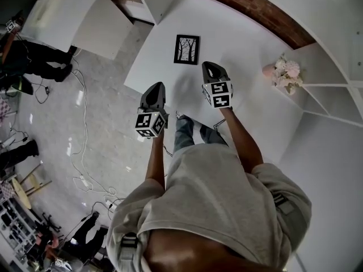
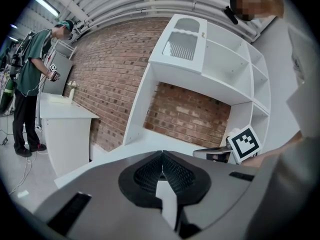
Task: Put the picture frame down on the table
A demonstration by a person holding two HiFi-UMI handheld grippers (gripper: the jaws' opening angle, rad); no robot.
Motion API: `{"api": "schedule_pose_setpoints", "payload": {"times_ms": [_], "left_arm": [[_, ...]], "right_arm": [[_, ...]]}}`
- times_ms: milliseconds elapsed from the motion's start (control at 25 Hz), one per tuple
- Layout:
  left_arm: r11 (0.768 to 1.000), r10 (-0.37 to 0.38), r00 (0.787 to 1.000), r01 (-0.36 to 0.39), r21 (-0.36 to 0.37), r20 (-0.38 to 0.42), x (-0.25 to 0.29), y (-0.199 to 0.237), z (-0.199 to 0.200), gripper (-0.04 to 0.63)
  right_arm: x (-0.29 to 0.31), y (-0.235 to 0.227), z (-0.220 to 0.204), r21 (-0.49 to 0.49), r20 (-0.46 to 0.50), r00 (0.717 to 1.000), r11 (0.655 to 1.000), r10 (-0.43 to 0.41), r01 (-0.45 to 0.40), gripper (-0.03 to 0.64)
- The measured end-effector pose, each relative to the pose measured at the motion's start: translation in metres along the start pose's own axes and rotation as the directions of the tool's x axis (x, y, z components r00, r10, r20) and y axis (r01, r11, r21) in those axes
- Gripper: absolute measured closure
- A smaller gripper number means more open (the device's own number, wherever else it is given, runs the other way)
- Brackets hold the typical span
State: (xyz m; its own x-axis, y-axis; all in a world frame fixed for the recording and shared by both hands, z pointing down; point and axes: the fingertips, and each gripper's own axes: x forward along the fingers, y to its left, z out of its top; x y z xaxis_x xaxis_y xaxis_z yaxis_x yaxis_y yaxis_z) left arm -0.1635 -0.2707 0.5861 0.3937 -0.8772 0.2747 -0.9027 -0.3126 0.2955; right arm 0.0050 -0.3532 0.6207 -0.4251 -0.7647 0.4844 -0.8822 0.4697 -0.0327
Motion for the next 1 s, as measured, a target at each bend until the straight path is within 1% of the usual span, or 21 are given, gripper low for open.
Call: {"api": "schedule_pose_setpoints", "payload": {"times_ms": [240,560,800,1000], "left_arm": [[1.0,-0.007,1.0,0.006,0.023,0.015,-0.002,-0.003,0.01,0.578],[0.998,0.001,0.999,-0.003,0.057,0.046,-0.007,-0.01,0.027,0.578],[0.997,0.013,0.998,-0.018,0.069,0.062,-0.007,-0.013,0.033,0.578],[0.995,0.014,0.996,-0.022,0.097,0.087,-0.006,-0.022,0.047,0.578]], "right_arm": [[-0.031,0.005,0.017,-0.009,0.067,0.998,1.0,0.005,-0.004,0.591],[-0.072,0.007,0.024,-0.026,0.125,0.992,1.0,0.001,0.002,0.591],[-0.076,0.006,0.042,-0.036,0.174,0.985,0.999,0.011,-0.005,0.591],[-0.078,0.0,0.06,-0.046,0.21,0.978,0.999,0.02,-0.011,0.591]]}}
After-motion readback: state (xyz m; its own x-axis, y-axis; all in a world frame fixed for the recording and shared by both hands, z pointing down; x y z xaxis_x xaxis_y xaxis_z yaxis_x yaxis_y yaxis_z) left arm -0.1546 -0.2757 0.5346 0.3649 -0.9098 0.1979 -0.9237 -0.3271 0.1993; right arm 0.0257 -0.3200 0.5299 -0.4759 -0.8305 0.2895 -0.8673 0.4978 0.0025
